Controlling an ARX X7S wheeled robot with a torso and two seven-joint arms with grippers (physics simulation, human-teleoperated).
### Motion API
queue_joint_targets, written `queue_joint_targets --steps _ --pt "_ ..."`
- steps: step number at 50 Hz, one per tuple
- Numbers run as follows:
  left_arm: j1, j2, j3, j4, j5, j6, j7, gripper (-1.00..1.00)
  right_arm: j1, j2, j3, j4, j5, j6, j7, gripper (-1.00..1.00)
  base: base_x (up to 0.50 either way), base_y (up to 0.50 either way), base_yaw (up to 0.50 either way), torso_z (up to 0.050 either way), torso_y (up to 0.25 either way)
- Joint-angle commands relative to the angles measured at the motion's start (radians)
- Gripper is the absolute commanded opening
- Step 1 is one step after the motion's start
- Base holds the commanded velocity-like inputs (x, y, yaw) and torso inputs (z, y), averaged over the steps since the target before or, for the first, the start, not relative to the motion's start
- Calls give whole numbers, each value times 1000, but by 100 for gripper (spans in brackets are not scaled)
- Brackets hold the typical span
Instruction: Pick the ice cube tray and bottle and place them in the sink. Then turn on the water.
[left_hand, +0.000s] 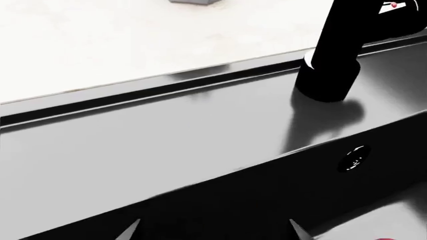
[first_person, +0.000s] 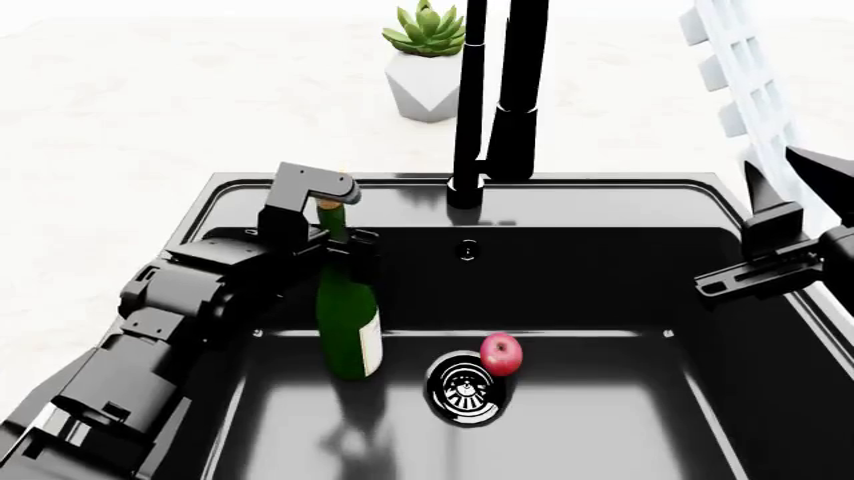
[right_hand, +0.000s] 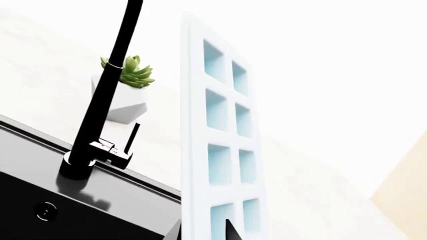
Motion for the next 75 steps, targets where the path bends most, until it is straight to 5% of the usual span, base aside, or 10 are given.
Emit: queue_joint_targets --steps 1,28,48,62,75 --pt "-6 0 2 -10 -3 0 6 100 2 0 6 -2 -12 1 -5 -100 0 0 0 0 0" --pt "85 -250 -62 544 -167 -206 -148 100 28 -4 21 -2 7 24 -4 -100 0 0 0 0 0" --pt "105 -429 -238 868 -399 -285 -290 100 8 13 30 -16 16 6 3 -100 0 0 0 0 0" --pt "48 -470 -399 981 -531 -251 -442 100 -34 48 33 -21 15 -26 -6 -100 0 0 0 0 0" --pt "-13 -448 -414 933 -399 -177 -520 100 -51 76 35 -32 29 -28 -34 -100 0 0 0 0 0"
